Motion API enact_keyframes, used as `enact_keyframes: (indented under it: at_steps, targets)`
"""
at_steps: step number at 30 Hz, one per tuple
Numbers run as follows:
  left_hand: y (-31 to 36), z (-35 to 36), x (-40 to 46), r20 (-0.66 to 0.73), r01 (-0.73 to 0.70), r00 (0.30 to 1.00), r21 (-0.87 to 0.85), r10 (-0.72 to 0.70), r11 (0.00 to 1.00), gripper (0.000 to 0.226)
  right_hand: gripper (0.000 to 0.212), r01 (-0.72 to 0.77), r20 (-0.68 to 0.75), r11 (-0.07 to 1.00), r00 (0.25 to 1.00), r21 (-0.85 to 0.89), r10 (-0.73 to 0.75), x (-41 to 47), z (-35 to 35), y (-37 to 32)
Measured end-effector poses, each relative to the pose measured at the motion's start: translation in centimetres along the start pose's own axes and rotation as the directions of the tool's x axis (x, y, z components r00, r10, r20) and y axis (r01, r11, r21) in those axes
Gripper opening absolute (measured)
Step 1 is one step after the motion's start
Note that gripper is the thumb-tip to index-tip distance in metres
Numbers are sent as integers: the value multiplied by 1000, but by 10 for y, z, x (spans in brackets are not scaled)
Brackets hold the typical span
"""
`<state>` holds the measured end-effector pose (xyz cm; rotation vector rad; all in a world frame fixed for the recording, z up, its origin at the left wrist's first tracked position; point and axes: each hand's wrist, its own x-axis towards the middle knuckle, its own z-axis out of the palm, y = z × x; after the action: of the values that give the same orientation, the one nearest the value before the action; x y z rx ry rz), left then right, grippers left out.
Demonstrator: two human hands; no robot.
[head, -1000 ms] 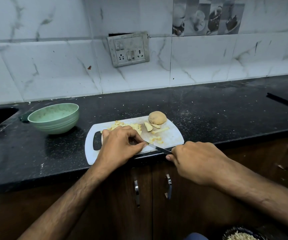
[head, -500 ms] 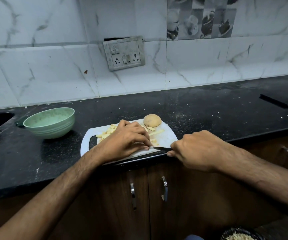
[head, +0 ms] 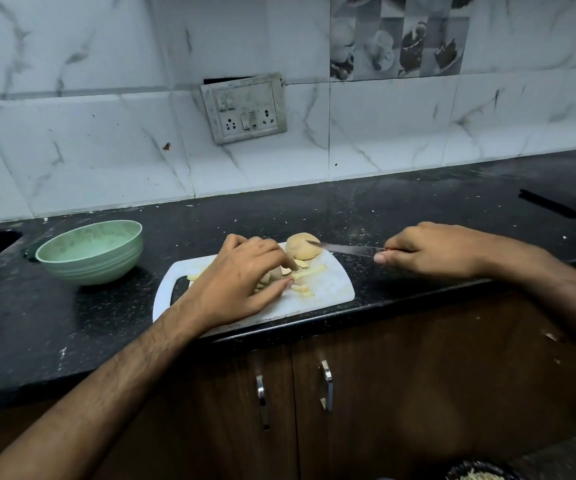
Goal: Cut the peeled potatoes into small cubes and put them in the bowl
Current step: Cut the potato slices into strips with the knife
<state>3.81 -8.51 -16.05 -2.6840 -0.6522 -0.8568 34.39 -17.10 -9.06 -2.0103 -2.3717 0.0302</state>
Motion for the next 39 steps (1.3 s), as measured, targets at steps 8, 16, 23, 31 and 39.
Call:
enact_keyframes:
  at_steps: [8, 16, 23, 31, 39]
  targets:
    - [22, 20, 22, 125, -123, 984, -16, 124, 992, 20, 50, -117, -279, 938, 936, 326, 213, 48, 61, -48]
    - [-5, 16, 3, 27, 19, 999, 137, -23, 990, 24, 44, -187, -478, 982, 863, 5, 167, 55, 83, -63]
    - [-10, 15, 3, -31, 100, 995, 219, -95, 970, 9, 45, -193, -477, 981, 862, -1, 169, 53, 85, -64]
    - [12, 27, 31, 96, 167, 978, 167, -185, 972, 20, 46, -195, -467, 980, 865, 22, 183, 51, 83, -66]
    - [19, 21, 24, 93, 209, 970, 140, -223, 968, 20, 46, -196, -469, 980, 863, 32, 188, 49, 83, -66]
